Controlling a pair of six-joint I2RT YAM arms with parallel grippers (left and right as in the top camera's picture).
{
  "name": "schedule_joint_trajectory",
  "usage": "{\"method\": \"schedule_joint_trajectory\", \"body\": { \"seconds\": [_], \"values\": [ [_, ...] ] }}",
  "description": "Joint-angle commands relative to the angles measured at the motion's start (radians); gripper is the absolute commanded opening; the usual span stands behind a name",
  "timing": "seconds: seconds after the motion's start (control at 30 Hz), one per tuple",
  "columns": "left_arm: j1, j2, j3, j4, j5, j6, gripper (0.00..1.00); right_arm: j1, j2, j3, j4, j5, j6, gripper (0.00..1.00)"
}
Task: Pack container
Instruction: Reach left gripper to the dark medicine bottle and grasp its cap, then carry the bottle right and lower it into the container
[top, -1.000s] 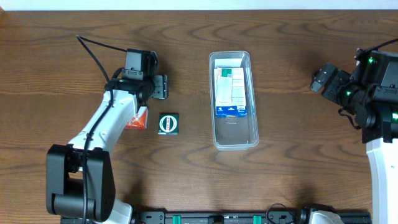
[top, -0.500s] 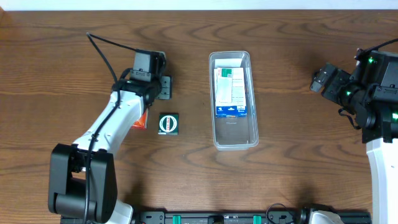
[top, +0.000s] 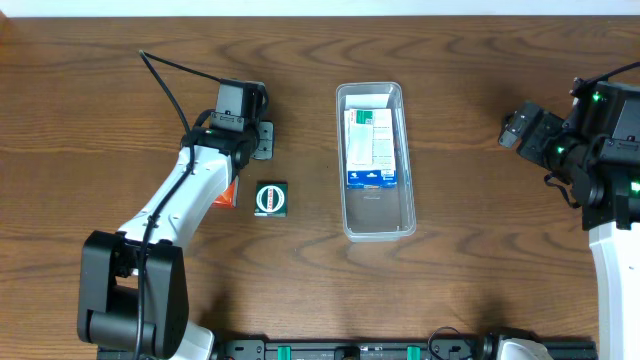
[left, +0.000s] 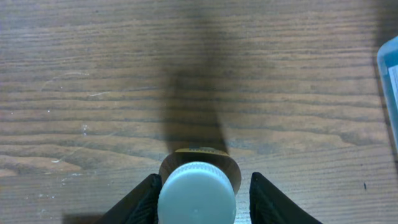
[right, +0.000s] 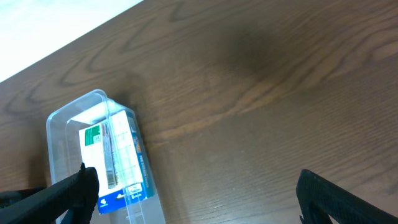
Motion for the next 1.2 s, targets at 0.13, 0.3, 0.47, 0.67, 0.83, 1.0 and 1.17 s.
{"method": "schedule_joint_trajectory", "body": {
  "seconds": [0.13,0.3,0.47,0.67,0.83,1.0,1.17],
  "values": [
    [0.000,-0.035,0.016,-0.005,-0.013,0.010,0.44,-0.004,-0.001,0.003,0.000,-0.001,0.010,0.99],
    [0.000,-0.036,0.016,-0.030,-0.013,0.010,0.35,-0.004,-0.001,0.003,0.000,-0.001,0.010,0.99],
    [0.000,-0.062,0.016,-0.029,-0.013,0.010,0.31,-0.004,-0.001,0.003,0.000,-0.001,0.010,0.99],
    [0.000,-0.171,0.016,-0.041,-0.013,0.010,0.25,-0.004,-0.001,0.003,0.000,-0.001,0.010,0.99],
    [-0.011,-0.293,0.016,-0.119,-0.013,-0.003,0.23,-0.004,-0.001,0.003,0.000,-0.001,0.010,0.99],
    [-0.084,-0.427,0.016,-0.188,-0.013,-0.074,0.22,-0.004,-0.001,0.003,0.000,-0.001,0.010,0.99],
    [-0.203,-0.552,0.016,-0.223,-0.022,-0.140,0.22,-0.004,-0.001,0.003,0.000,-0.001,0.010,0.99]
  ]
}}
